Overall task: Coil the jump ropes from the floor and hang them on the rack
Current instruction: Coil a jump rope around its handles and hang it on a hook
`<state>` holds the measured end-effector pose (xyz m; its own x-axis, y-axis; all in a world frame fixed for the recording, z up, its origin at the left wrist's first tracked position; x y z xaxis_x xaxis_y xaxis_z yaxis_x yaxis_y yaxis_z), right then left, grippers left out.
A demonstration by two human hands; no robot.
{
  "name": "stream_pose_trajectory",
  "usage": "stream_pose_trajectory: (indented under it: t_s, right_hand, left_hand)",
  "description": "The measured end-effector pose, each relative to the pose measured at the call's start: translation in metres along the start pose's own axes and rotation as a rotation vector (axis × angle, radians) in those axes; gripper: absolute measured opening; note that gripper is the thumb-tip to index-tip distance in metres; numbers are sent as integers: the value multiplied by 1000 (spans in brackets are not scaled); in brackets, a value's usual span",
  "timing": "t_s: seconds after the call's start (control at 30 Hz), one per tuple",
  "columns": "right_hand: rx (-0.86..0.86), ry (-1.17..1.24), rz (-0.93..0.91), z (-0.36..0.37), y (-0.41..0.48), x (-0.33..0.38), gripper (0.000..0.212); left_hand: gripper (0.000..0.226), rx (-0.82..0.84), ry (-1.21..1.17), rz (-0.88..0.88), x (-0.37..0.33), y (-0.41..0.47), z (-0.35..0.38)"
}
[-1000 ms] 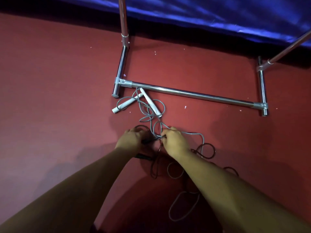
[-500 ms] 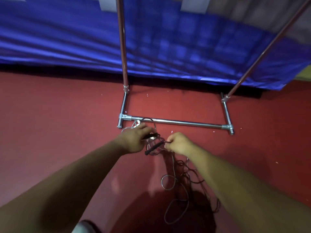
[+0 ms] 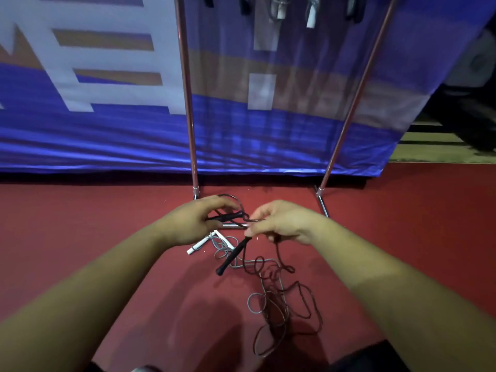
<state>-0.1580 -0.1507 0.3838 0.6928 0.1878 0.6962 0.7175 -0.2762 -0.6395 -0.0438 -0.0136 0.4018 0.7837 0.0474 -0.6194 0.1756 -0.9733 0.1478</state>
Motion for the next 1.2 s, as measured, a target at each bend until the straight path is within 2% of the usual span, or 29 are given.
stream_pose_trajectory:
  t_s: [0.07, 0.13, 0.2, 0.33, 0.43, 0.5, 0.57, 0.63, 0.7, 0.8, 0.87, 0.93, 1.03, 1.13, 1.2]
  right_hand:
    - [49, 184, -98, 4, -21, 17, 14]
    - [48, 282, -170, 5, -32, 17, 11]
    - [-68, 289, -187, 1, -33, 5, 5]
    - [-424, 352, -151, -27, -28, -17, 9]
    - [-539, 291, -123, -40, -27, -20, 16]
    - [-600, 254, -105, -45, -24, -21, 17]
    - [-650, 214, -142, -48, -26, -13, 14]
    - [-564, 277, -223, -43, -28, 0, 20]
    - [-367, 362, -279, -27, -28, 11, 22]
    - [-138, 381, -264, -7, -23, 16, 26]
    - [-35, 454, -270, -3, -20, 16, 28]
    - [-46, 401, -290, -6, -17, 15, 23]
    - [-84, 194, -284, -7, -9, 8, 21]
    - [-139, -79, -154, -8, 1, -11, 19]
    - [-169, -133, -95, -10, 6, -22, 15]
  left_hand:
    - [34, 57, 7, -27, -8, -5, -2]
    - [34, 66, -44, -58, -15, -11, -2]
    - [47, 12, -73, -36, -21, -19, -4]
    - [72, -79, -100, 83, -40, -20, -18]
    - [76, -168, -105, 86, -55, -13, -32]
    - [75, -141, -28, 20, -54, -9, -34]
    - [68, -114, -52, -40, -49, -6, -31]
    - [55, -133, -133, -81, -46, -3, -30]
    - [38, -155, -218, -130, -44, 2, -29]
    - [17, -226, -426, -225, -39, 7, -29]
    - [13, -294, -590, -265, -37, 9, -31]
    - [17, -358, -758, -241, -39, 10, -35]
    - [21, -495, -1018, -214, -39, 8, -43]
    - [23, -642, -1275, -250, -30, 4, -47]
    - [23, -728, -1400, -268, -24, 1, -51]
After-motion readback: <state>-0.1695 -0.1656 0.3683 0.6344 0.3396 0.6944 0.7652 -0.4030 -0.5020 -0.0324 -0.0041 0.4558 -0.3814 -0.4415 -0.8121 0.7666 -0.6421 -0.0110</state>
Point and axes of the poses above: each hand's wrist, its own y-axis towards the middle knuckle, its own z-axis out of the palm, x = y × z, the point moved 6 cm from there along y, towards the middle knuckle, and after that the axes turned 12 degrees about z, right-handed, at the moved point
